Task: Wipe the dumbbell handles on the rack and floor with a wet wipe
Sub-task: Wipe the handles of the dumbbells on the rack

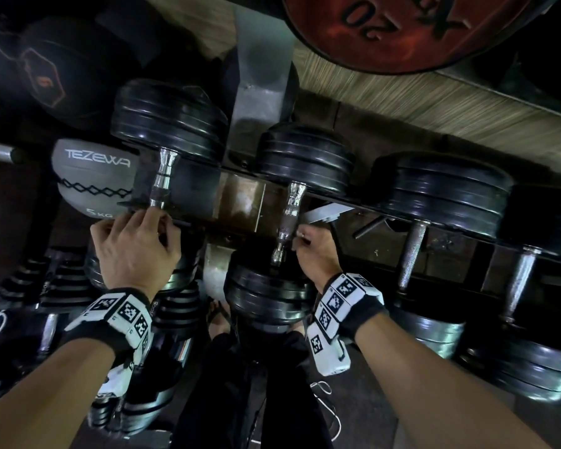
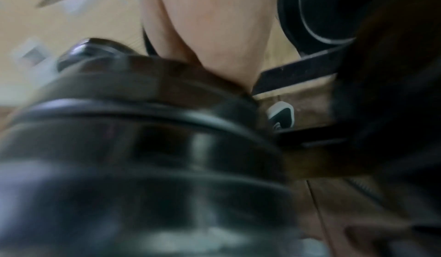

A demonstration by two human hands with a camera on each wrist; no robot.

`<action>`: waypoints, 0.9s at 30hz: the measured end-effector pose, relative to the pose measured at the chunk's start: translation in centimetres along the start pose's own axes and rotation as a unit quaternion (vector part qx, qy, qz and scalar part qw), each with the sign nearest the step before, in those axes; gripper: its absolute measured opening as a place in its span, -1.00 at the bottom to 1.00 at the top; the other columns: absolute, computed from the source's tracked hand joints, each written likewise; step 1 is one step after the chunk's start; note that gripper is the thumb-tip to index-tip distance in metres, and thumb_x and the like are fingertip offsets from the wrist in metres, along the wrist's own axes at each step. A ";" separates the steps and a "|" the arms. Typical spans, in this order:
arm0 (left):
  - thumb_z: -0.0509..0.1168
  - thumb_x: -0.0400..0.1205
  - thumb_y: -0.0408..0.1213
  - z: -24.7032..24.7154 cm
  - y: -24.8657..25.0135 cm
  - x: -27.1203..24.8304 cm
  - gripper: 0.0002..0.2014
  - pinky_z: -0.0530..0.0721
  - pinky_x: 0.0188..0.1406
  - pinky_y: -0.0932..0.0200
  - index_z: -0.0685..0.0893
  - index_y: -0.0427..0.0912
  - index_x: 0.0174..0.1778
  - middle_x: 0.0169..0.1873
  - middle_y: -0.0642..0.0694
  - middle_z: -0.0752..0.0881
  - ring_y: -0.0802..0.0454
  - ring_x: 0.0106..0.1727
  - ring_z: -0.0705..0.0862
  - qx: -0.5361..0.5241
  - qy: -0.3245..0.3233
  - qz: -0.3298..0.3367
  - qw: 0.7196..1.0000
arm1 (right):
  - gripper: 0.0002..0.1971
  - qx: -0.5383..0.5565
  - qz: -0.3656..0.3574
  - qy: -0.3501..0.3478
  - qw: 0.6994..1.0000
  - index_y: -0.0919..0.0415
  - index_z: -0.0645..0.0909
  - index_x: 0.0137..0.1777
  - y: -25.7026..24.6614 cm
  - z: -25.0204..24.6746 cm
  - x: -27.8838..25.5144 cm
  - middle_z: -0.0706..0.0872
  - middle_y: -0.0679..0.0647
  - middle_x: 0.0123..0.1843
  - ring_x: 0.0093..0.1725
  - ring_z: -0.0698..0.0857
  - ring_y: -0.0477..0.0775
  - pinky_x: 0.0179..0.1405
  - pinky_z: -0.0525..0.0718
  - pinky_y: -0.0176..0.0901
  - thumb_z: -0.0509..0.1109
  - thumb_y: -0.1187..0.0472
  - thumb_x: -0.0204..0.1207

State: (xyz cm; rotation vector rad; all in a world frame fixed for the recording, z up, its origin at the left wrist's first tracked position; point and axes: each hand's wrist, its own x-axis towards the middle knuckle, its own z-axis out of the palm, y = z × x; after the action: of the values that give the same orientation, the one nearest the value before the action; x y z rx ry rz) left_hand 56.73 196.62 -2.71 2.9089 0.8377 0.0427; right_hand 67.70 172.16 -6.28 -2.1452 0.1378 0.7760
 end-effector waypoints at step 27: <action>0.14 0.64 -0.13 -0.4 0.2 -0.1 -0.75 0.39 0.13 -0.16 0.66 -0.17 -0.16 -0.39 -0.17 0.72 -0.25 -0.21 0.66 -0.001 0.016 -0.006 1.000 | -0.70 -0.065 -0.048 -0.006 0.997 0.03 0.61 -0.30 -2.0 -1.6 -2.7 0.79 -0.03 -0.23 -0.19 0.76 -0.10 -0.22 0.50 -0.62 0.35 0.35 0.65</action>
State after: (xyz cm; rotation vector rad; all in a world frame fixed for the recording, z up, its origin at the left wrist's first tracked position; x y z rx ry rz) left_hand 56.78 196.42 -2.29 2.9087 0.8592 0.0886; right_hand 66.96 171.85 -2.62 -2.2521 -0.0218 0.7595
